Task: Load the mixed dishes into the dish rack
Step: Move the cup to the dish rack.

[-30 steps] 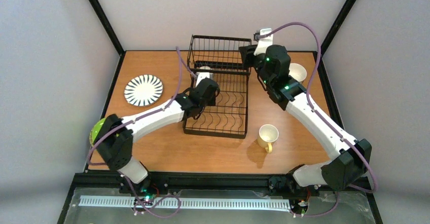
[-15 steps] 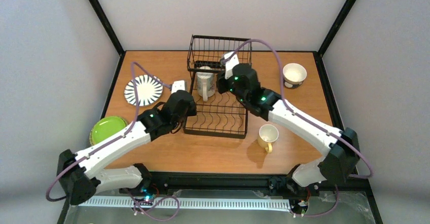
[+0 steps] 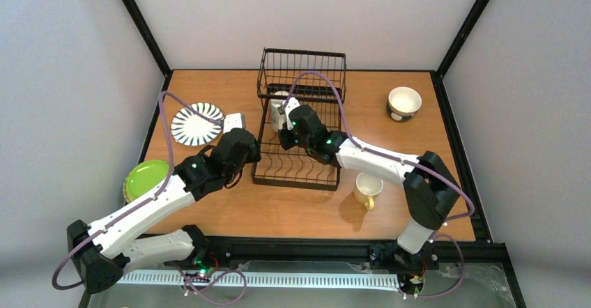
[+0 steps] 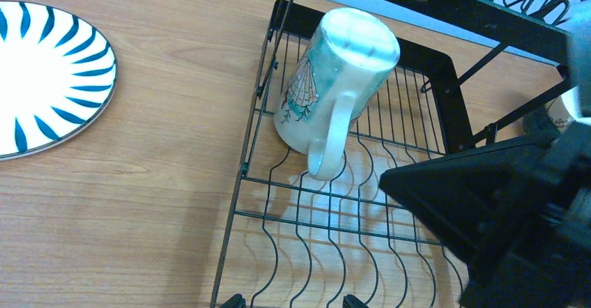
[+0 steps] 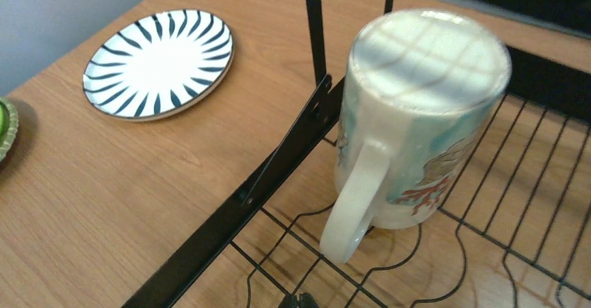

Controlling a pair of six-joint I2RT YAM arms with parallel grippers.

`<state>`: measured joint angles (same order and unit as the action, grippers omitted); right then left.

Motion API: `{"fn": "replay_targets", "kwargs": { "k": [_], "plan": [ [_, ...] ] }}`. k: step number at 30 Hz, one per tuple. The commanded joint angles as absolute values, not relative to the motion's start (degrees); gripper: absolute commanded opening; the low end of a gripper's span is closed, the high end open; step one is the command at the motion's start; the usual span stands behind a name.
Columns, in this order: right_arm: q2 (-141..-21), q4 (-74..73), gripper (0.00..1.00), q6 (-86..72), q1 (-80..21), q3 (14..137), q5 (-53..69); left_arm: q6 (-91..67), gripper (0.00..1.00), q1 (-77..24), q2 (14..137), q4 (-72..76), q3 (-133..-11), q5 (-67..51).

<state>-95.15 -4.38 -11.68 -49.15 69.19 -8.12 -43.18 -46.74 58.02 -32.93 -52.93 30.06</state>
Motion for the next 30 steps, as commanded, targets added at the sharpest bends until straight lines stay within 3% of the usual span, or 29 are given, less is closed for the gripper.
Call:
{"fn": "replay_targets", "kwargs": {
  "k": [1,30],
  "plan": [
    [-98.34,-0.81,0.02,-13.23,-49.65,68.33,-6.36,-44.00,0.79,-47.20,56.10,-34.18,-52.35,31.79],
    [-111.27,4.42,0.02,-11.71,-48.98,72.15,-10.71,-43.92,0.79,-47.20,54.87,-31.69,-49.54,31.49]
  ]
}}
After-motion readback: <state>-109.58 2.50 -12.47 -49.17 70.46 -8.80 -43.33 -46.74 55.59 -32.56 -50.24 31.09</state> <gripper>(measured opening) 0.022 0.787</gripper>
